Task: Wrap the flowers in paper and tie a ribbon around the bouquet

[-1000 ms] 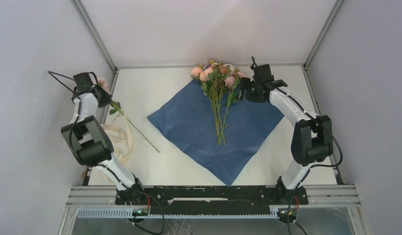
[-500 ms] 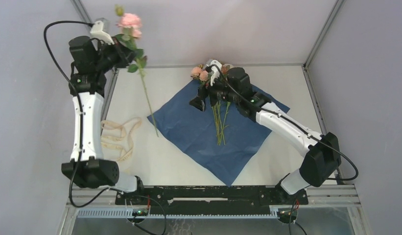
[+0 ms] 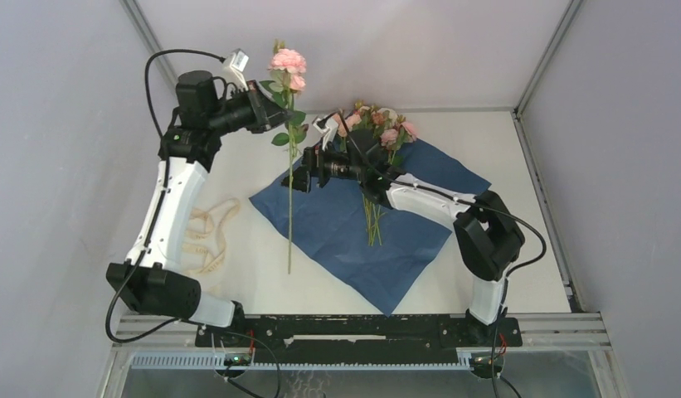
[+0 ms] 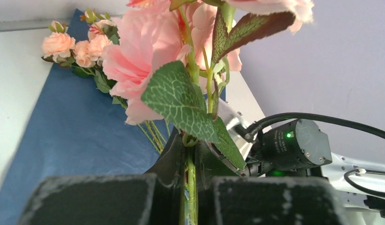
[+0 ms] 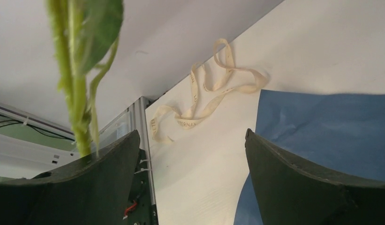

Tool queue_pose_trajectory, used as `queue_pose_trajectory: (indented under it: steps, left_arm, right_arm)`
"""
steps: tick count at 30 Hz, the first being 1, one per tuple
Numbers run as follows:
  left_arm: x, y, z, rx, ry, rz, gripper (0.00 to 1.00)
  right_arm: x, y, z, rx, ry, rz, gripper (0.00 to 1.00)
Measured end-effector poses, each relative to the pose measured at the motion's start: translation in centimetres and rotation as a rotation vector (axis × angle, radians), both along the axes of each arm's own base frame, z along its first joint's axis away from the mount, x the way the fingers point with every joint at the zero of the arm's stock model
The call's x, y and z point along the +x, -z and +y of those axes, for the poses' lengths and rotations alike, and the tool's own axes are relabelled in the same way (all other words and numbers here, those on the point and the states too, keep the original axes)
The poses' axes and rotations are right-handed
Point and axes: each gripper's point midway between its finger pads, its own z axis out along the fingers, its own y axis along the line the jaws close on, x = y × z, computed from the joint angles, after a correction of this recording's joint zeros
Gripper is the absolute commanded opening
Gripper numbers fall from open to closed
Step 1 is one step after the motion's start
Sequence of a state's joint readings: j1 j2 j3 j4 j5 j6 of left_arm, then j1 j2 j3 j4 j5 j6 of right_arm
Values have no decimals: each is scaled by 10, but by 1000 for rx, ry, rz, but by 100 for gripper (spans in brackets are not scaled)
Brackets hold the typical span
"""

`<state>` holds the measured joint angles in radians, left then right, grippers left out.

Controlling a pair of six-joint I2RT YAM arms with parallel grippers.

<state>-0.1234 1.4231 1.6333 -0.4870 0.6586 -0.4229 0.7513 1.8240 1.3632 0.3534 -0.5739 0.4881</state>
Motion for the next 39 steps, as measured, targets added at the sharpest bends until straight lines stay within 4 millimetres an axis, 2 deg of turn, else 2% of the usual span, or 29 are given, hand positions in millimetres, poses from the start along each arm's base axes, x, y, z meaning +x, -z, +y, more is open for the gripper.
queue_pose_trajectory:
  steps: [3,8,10,12,14,17,19,21,24,27,28,30,34,35,39]
  left_arm:
    - [6,10,-8,-7,13,27,0]
    - [16,23,-13,-21,18,59,0]
    - [20,27,-15,-22,20,67,0]
    - [23,32,-16,-17,21,77,0]
    - [24,35,-16,-8,23,77,0]
    - [26,38,-17,-1,26,77,0]
    - [29,43,-18,3,28,85,0]
    - [33,49,-20,7,28,100,0]
    - [37,61,-25,13,34,127,0]
    - [37,66,-32,18,44,138,0]
    - [36,66,-33,18,48,138,0]
    - [35,65,-36,18,56,135,0]
    - [35,64,-40,11,60,130,0]
    - [35,63,-40,10,60,124,0]
    - [40,75,-41,0,50,136,0]
  right_arm:
    - [3,9,5,1,-9,41,82]
    - [13,7,-2,12,10,65,84]
    - [25,10,-13,-5,47,79,84]
    - [42,14,-33,-29,112,99,85]
    - [57,15,-67,-44,194,108,89]
    - [65,7,-116,-65,300,89,95]
    - [60,-10,-125,-63,318,37,98]
    - [40,-28,-111,-45,274,-20,100]
    - [17,-37,-79,-36,226,-56,100]
    - [19,-29,-52,-71,224,-43,97]
    - [27,-24,-45,-85,231,-32,93]
    - [40,-10,-38,-114,241,-6,73]
    - [56,21,-29,-170,231,56,8]
    - [58,28,-29,-180,228,77,0]
    - [57,34,-33,-190,202,108,0]
